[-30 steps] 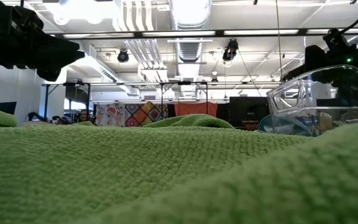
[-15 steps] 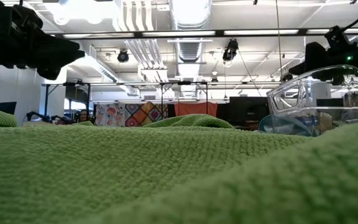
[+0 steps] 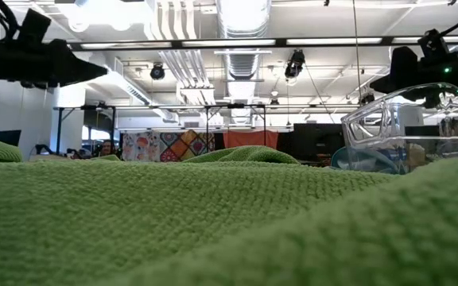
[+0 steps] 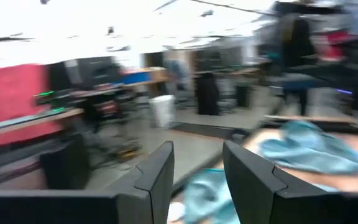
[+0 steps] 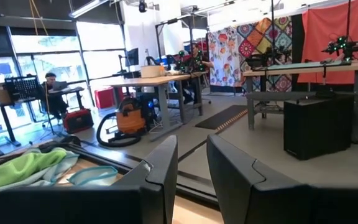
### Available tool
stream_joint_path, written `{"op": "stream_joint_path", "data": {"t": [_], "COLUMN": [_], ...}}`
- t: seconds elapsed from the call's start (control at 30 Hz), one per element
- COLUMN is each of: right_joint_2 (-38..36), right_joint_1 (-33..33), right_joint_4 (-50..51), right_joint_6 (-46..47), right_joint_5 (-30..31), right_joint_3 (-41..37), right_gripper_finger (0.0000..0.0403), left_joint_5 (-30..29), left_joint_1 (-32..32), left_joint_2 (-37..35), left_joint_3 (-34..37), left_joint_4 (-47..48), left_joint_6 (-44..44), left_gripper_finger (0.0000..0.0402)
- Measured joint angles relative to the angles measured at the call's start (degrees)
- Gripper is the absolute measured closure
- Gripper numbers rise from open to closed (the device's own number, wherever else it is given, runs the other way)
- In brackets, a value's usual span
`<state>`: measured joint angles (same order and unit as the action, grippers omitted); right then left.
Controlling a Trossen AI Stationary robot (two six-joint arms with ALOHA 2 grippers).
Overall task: Sort microfiber towel by color & place in baskets
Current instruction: Put the green microfiber cloth into the top transparent bin
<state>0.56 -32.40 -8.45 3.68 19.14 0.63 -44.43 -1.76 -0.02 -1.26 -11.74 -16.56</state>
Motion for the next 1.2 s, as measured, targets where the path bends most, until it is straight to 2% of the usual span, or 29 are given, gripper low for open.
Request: {"op": "stream_joint_path", "data": {"t": [0.37,0.57,0.77,1.0,1.2], "right_joint_2": [0.0,0.0,0.0,0.0,0.0], "right_joint_1": [0.0,0.02,0.02,0.0,0.01], "right_joint_4": [0.04,0.04,0.04,0.04,0.06], "right_joint_6": [3.29,9.7,9.92,9.9,9.86], "right_joint_5": [0.0,-0.01,-0.02,-0.02,-0.02], "right_joint_3": [0.02,0.02,0.0,0.0,0.02], "right_gripper_finger": [0.0321,0.0321,0.0321,0.0321,0.0321], "left_joint_5": [-1.46,-1.01,-0.04,0.36,13.61], "left_joint_1": [0.0,0.0,0.0,0.0,-0.05], "left_joint_2": [0.01,0.01,0.01,0.01,0.01], "left_joint_3": [0.0,-0.01,-0.02,0.0,0.0], "left_joint_4": [-0.82,-0.85,-0.9,1.23,0.15], "left_joint_6": [5.08,9.71,10.54,16.43,15.59], "left_gripper_finger": [0.0278,0.0278,0.0278,0.0278,0.0278]}}
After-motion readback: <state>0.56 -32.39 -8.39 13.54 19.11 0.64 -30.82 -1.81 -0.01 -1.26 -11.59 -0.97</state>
